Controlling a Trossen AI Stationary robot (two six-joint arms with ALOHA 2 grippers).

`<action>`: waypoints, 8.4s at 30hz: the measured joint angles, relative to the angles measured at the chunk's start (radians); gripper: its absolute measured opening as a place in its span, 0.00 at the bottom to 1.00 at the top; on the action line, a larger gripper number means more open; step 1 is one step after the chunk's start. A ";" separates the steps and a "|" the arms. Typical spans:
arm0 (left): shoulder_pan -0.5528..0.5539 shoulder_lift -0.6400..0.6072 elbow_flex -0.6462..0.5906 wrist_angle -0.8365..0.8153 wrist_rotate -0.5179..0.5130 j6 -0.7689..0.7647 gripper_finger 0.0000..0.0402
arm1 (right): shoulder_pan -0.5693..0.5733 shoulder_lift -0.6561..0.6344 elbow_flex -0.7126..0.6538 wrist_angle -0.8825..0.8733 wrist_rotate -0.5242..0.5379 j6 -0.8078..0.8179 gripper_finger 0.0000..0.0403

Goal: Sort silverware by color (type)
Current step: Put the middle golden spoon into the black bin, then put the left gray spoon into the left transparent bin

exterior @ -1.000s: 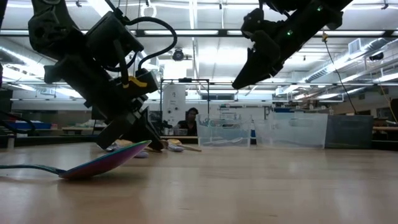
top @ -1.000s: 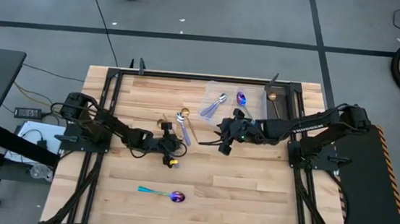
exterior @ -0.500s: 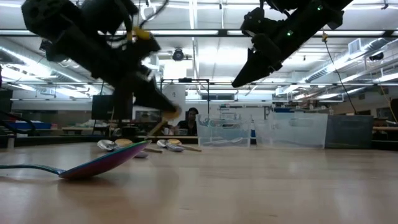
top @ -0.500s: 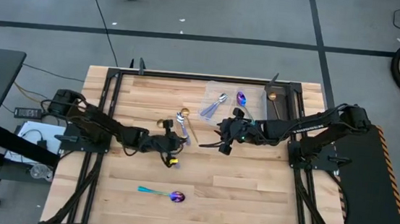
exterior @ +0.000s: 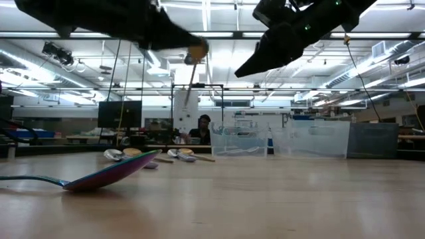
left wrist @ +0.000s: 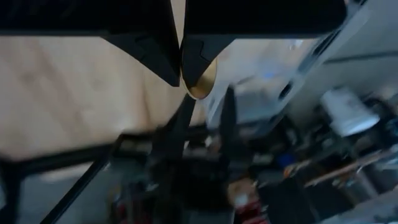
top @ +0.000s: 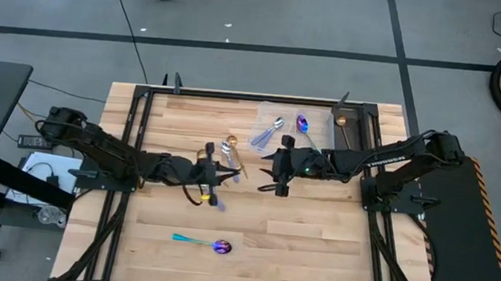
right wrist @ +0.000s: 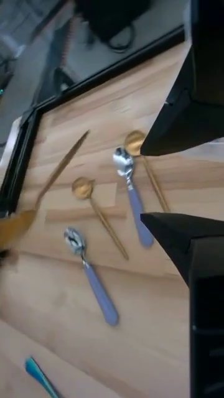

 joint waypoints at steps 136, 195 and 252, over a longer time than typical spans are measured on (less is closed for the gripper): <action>0.066 0.087 0.104 -0.567 -0.271 -0.263 0.40 | -0.474 -0.311 0.000 -0.776 0.080 0.470 0.08; 0.103 0.087 0.104 -0.712 -0.091 -0.315 0.40 | -0.878 -0.098 0.000 -1.088 0.067 0.376 0.40; 0.181 0.212 0.108 -0.978 0.491 0.053 0.17 | -0.156 -0.277 0.000 -0.509 -0.026 0.345 0.39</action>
